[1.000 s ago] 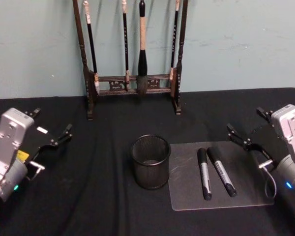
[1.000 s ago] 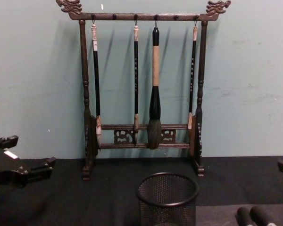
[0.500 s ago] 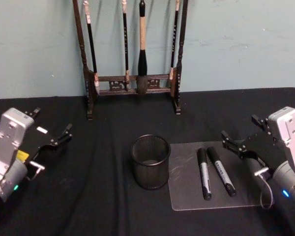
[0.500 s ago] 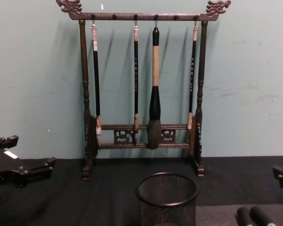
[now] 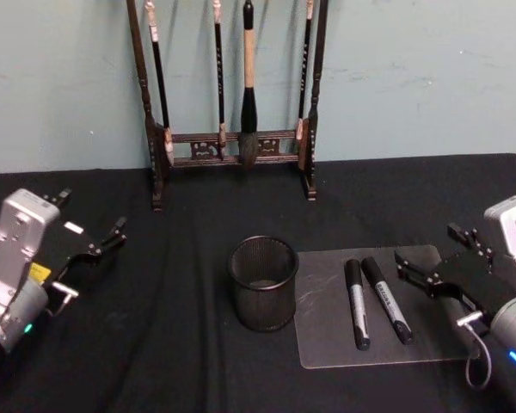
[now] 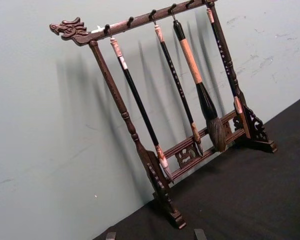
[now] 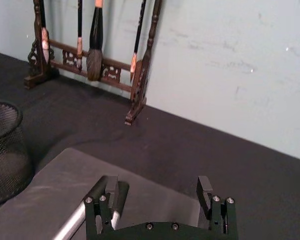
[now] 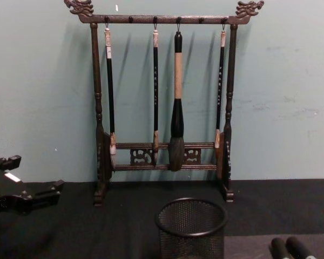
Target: Pick up the water-based marker from the table and place it into the pen holder.
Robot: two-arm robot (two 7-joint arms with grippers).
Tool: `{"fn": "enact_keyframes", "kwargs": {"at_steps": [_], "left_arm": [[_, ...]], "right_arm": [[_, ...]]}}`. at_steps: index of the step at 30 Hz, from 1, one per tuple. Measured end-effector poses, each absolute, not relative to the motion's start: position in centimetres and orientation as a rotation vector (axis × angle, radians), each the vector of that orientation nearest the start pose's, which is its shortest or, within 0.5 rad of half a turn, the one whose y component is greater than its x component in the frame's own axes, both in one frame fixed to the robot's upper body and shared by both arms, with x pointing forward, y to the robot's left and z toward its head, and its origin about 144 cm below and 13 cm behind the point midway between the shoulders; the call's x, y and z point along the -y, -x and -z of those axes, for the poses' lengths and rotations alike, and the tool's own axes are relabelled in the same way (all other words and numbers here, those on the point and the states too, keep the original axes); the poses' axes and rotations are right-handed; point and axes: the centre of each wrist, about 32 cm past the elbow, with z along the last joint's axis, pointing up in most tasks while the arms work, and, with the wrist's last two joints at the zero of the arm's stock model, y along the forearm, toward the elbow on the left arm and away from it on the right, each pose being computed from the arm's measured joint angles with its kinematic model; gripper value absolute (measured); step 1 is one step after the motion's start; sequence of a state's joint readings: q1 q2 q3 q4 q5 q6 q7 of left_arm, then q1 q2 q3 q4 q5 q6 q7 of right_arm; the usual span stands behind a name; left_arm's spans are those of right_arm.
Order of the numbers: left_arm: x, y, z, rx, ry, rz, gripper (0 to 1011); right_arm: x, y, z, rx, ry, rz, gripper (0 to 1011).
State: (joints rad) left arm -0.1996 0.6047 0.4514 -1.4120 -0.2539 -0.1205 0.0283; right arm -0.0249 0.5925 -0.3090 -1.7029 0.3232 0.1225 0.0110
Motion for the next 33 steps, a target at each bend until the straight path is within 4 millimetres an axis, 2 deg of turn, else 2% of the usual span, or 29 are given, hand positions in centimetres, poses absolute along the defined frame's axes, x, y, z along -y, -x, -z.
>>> {"fn": "enact_keyframes", "kwargs": {"at_steps": [13, 33], "left_arm": [[-31.0, -48.9, -114.0, 0.285, -0.305, -1.248, 1009], [-31.0, -48.9, -114.0, 0.285, -0.304, -1.248, 1009]], "right_arm": [[28.7, -42.6, -115.3, 0.008, 0.392, 1.175, 1003], [28.5, -43.3, -113.7, -0.081, 0.423, 1.163, 1002]]}}
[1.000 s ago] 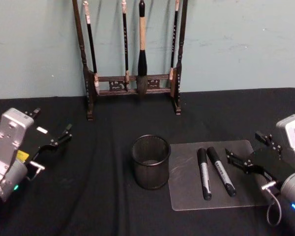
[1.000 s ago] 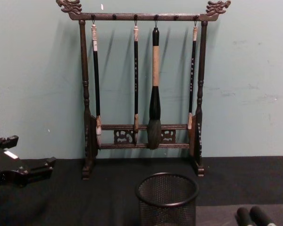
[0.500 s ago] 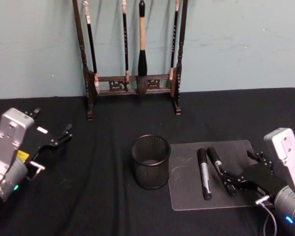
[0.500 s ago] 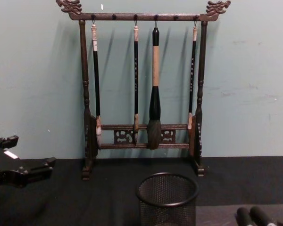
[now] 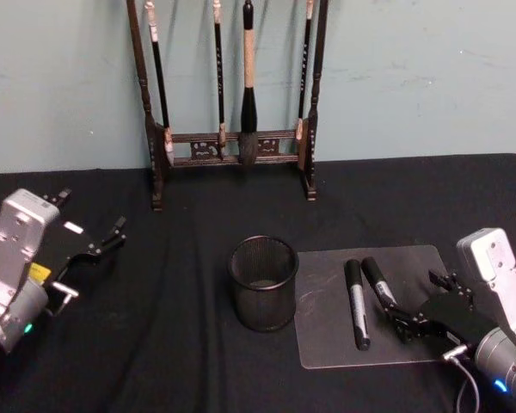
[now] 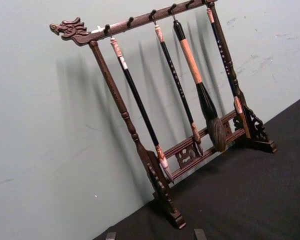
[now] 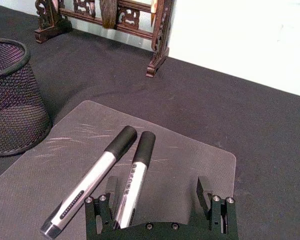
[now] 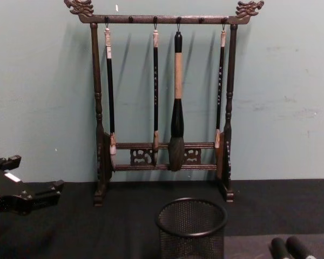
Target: Pick up the water-based marker from the table and place it into the pen holder.
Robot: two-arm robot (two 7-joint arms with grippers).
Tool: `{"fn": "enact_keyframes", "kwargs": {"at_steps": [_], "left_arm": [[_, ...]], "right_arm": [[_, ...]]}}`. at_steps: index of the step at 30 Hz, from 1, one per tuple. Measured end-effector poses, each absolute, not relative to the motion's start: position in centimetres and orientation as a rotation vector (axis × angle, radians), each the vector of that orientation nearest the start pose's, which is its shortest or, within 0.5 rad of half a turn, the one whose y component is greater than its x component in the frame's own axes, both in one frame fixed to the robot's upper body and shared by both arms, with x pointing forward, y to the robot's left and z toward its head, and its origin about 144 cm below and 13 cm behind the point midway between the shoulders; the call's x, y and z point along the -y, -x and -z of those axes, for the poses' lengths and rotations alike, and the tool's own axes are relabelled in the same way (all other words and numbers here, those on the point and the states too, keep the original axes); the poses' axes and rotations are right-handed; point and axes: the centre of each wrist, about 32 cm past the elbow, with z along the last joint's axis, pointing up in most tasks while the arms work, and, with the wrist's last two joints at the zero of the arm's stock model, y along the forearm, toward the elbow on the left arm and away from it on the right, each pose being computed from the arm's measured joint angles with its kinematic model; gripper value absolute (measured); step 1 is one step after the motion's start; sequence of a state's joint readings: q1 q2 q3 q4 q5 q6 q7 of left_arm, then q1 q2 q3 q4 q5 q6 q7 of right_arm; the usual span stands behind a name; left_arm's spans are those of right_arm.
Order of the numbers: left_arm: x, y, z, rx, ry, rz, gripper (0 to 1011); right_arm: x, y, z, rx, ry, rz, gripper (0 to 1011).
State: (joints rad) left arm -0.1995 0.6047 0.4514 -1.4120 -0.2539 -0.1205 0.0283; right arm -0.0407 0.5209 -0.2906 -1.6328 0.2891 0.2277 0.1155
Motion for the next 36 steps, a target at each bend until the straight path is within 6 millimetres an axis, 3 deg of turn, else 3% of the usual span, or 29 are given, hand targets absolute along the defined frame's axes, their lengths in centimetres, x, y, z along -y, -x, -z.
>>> {"fn": "enact_keyframes", "kwargs": {"at_steps": [15, 36], "left_arm": [[-31.0, -48.9, -114.0, 0.285, -0.304, -1.248, 1009], [-31.0, -48.9, -114.0, 0.285, -0.304, -1.248, 1009]], "right_arm": [[28.7, -44.7, -113.3, -0.088, 0.408, 1.164, 1003], [28.5, -45.0, -112.8, -0.112, 0.415, 1.156, 1002]]}}
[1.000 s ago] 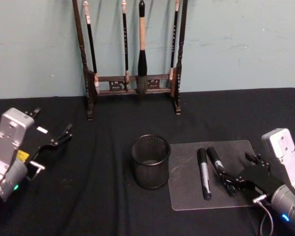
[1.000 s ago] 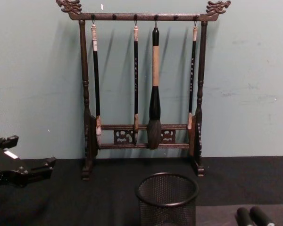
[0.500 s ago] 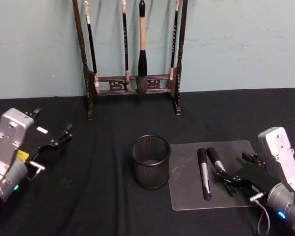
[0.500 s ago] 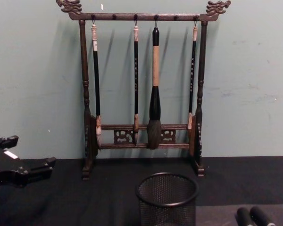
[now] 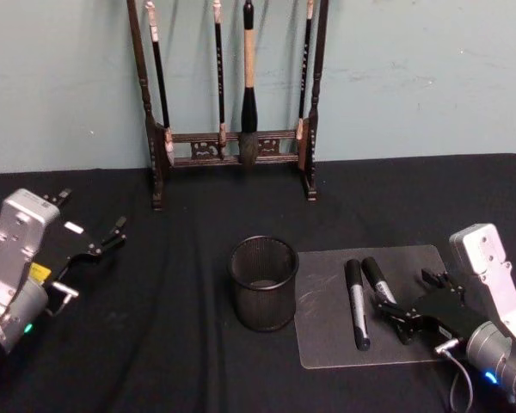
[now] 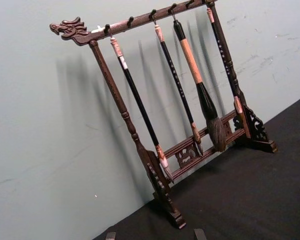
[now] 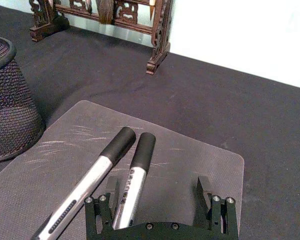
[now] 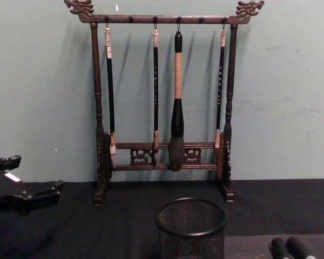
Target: Pick up the water-based marker from the table and place it into the pen holder.
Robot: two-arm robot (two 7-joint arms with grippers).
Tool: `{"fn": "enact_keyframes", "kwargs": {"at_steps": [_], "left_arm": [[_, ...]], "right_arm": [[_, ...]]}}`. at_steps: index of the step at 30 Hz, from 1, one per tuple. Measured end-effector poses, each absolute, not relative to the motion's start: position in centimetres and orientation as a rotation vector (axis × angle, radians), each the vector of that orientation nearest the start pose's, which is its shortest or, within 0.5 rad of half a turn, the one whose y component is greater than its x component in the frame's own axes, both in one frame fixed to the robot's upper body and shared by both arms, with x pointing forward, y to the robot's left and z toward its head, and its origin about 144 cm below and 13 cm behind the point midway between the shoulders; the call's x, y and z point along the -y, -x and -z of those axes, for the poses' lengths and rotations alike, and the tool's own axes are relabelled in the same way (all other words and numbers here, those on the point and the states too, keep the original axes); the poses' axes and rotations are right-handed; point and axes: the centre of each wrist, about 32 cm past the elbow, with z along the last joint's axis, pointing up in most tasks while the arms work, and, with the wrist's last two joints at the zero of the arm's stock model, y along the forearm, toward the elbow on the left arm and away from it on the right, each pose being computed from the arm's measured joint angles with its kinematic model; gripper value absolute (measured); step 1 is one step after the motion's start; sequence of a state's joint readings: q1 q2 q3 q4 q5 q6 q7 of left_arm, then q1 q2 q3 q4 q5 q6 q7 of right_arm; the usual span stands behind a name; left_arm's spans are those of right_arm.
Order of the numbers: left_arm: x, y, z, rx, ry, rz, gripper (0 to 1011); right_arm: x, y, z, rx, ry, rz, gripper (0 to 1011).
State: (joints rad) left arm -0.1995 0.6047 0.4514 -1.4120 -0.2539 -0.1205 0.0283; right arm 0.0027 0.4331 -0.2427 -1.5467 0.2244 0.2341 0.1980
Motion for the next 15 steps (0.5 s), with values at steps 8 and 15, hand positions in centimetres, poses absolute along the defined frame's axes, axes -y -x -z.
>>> {"fn": "enact_keyframes", "kwargs": {"at_steps": [8, 15], "left_arm": [[-30.97, -48.86, -113.98, 0.285, -0.304, -1.248, 1009], [-30.97, -48.86, -113.98, 0.285, -0.304, -1.248, 1009]], "right_arm": [[28.54, -45.04, -112.72, -0.119, 0.415, 1.152, 1002], [28.5, -45.06, -112.65, -0.126, 0.417, 1.148, 1002]]}}
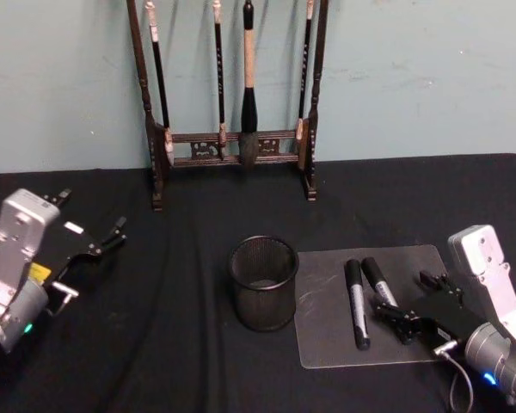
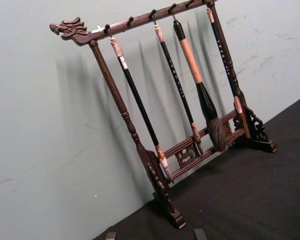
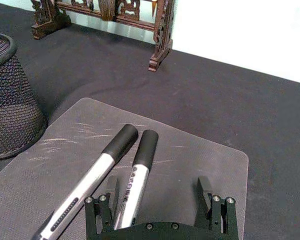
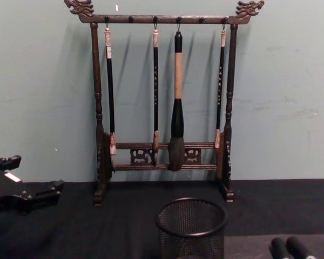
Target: Pick up the water-based marker from the table and place it into the pen holder.
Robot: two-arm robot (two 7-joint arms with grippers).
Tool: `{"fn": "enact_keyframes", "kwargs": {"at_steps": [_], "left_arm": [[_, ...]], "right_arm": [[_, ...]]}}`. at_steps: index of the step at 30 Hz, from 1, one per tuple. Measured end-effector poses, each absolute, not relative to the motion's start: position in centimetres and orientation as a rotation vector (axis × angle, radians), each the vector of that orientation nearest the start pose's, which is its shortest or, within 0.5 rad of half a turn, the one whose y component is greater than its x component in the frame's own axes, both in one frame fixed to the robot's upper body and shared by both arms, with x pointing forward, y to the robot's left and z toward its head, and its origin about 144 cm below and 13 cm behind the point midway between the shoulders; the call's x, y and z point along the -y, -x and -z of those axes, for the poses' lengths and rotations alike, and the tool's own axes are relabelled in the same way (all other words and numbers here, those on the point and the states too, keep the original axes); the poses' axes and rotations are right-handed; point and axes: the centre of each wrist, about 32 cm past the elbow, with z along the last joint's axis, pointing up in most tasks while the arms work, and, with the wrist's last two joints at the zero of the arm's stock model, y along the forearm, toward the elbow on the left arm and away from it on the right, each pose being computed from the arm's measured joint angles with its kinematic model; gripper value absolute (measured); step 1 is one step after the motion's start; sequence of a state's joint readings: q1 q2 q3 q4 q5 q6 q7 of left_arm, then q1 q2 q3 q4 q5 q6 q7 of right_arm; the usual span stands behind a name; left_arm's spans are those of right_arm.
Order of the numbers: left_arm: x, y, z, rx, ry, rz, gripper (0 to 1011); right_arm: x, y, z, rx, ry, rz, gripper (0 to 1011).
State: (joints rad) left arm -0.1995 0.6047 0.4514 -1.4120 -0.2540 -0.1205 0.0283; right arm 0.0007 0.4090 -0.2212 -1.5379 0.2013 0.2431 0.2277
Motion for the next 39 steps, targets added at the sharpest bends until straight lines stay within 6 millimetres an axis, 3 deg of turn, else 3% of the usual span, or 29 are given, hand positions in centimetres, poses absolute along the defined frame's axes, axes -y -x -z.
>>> {"fn": "enact_keyframes", "kwargs": {"at_steps": [29, 39], "left_arm": [[-30.97, -48.86, -113.98, 0.285, -0.304, -1.248, 1009], [-30.96, -48.86, -113.98, 0.285, -0.304, -1.248, 1009]], "right_arm": [[28.41, -45.1, -112.5, -0.138, 0.427, 1.147, 1002], [28.41, -45.1, -112.51, -0.137, 0.427, 1.146, 757]]}}
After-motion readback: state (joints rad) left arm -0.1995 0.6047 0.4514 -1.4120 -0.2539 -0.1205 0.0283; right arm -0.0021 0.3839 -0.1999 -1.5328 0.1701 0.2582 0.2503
